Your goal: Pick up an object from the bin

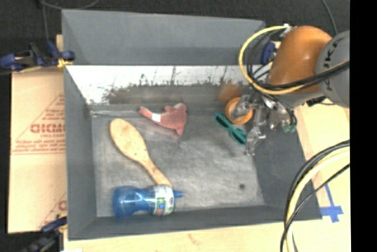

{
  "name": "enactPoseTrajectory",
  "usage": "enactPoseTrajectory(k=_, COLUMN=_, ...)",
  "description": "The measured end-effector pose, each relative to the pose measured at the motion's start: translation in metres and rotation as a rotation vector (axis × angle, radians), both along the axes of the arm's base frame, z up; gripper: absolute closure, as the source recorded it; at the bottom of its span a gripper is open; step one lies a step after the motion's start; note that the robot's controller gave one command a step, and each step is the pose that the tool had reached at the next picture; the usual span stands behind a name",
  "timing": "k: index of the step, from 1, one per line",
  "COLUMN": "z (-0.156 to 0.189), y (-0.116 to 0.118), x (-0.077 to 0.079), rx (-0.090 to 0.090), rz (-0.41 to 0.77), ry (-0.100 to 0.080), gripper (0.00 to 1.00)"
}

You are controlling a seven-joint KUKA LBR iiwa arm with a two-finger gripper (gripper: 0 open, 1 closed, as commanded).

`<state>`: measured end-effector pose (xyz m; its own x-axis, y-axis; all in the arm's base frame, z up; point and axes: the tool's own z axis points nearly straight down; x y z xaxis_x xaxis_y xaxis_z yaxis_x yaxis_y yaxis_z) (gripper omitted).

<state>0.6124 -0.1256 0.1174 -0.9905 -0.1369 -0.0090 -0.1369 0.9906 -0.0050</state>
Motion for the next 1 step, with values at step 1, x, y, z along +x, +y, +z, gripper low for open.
enactPoseTrajectory(k=1, z=-0.0259, y=0.0047, x=0.0125, rx=0.013, rz=-0.065, ry=0.012, gripper=0.0)
